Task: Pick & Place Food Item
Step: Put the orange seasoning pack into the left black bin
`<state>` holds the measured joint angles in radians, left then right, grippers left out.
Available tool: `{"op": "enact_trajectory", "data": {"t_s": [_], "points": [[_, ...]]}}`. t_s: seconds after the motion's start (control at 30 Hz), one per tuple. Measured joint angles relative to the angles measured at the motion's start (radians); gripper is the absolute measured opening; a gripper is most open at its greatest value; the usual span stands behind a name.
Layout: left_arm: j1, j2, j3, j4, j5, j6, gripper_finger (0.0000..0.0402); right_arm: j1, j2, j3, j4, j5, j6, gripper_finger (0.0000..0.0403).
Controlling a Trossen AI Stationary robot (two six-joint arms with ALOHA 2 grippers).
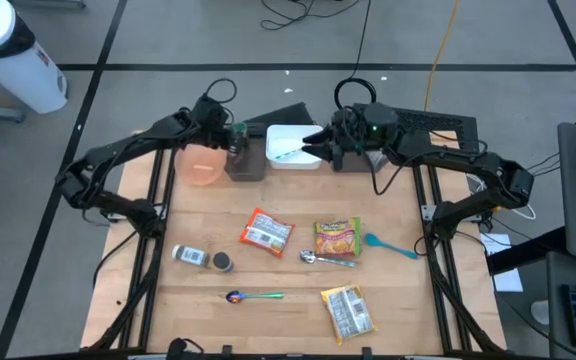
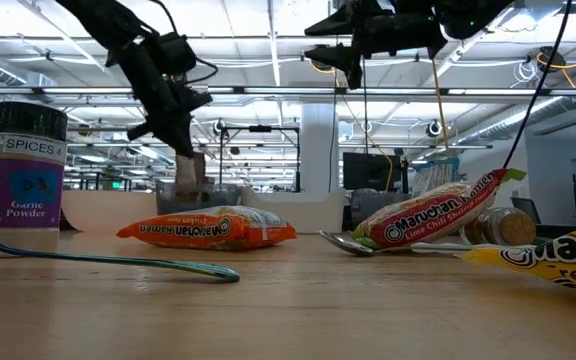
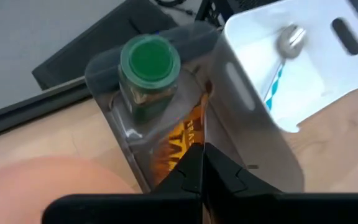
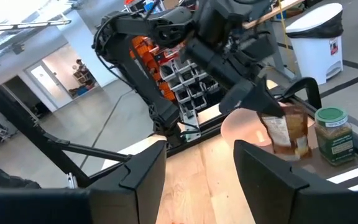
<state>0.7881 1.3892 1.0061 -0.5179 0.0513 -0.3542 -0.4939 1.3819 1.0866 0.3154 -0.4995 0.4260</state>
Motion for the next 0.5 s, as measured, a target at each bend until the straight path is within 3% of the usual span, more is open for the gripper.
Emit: {"op": "enact_trajectory", "data": {"t_s": [0.5], "points": [[-0.006, 0.064, 0.0, 0.042, -0.046, -0.006, 0.0001, 0.018, 0.0, 0.0, -0.015, 0.032, -0.01, 0.018]]}}
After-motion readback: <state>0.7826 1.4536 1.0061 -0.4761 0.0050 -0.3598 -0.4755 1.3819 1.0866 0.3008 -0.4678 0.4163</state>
